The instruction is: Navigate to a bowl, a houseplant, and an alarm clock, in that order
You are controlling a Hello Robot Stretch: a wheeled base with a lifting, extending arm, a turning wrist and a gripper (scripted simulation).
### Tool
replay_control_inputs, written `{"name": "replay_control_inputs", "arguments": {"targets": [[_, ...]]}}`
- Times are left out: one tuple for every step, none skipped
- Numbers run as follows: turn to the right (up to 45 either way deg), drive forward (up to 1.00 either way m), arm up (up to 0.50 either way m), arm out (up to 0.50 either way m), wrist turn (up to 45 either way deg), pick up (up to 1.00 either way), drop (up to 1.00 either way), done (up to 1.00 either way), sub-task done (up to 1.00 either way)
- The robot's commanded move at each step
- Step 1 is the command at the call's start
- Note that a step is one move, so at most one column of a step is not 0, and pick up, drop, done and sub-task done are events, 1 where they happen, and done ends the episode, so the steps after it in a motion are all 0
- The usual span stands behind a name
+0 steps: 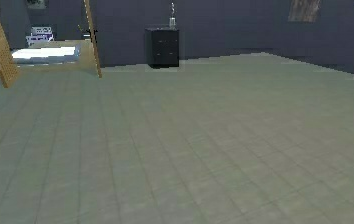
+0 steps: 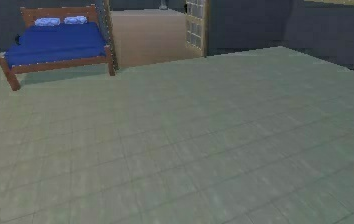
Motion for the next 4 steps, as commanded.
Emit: {"name": "replay_control_inputs", "arguments": {"targets": [[45.0, 0.0, 0.0, 0.0, 0.0, 0.0, 0.0, 0.0, 0.0], [36.0, 0.0, 0.0, 0.0, 0.0, 0.0, 0.0, 0.0, 0.0], [0.0, 0.2, 0.0, 0.0, 0.0, 0.0, 0.0, 0.0, 0.0], [45.0, 0.0, 0.0, 0.0, 0.0, 0.0, 0.0, 0.0, 0.0]]}}
